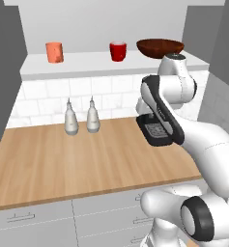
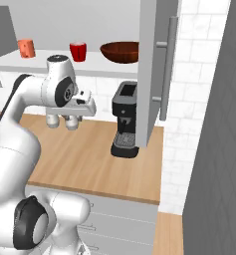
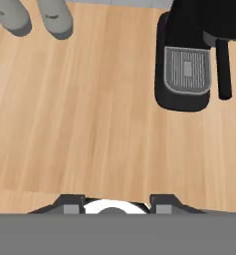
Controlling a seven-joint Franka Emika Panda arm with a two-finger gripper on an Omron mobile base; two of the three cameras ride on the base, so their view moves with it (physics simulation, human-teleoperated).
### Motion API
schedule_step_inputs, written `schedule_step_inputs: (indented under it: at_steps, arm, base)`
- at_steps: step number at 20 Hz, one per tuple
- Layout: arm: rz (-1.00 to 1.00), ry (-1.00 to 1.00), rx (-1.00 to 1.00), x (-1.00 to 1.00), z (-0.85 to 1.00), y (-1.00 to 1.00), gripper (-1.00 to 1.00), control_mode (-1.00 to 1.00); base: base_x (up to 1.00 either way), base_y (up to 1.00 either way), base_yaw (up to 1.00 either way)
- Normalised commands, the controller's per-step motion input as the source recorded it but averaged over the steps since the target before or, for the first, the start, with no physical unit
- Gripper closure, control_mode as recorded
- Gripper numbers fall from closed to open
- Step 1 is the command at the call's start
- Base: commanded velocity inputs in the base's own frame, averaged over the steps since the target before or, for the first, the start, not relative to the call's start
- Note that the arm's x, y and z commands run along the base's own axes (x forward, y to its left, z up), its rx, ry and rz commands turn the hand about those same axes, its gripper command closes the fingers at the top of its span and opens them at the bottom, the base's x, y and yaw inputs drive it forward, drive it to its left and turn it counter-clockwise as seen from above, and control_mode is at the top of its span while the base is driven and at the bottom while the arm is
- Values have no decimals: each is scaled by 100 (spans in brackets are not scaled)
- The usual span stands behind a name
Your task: Gather all objects into one cabinet and sort the glasses and bowls to opposite sides.
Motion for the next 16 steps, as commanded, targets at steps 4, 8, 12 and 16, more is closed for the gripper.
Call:
schedule_step_inputs:
  at_steps: [4,8,12,16]
  arm:
    - [0,-4,1,-27,-3,-5,-100,-100]
    - [0,-25,0,-93,2,-1,-100,-100]
    - [0,-38,0,-100,18,-1,-100,-100]
    - [-6,-45,0,-100,31,-10,-100,-100]
  base:
    - [0,0,0]
    - [0,0,0]
    - [0,0,0]
    - [0,0,0]
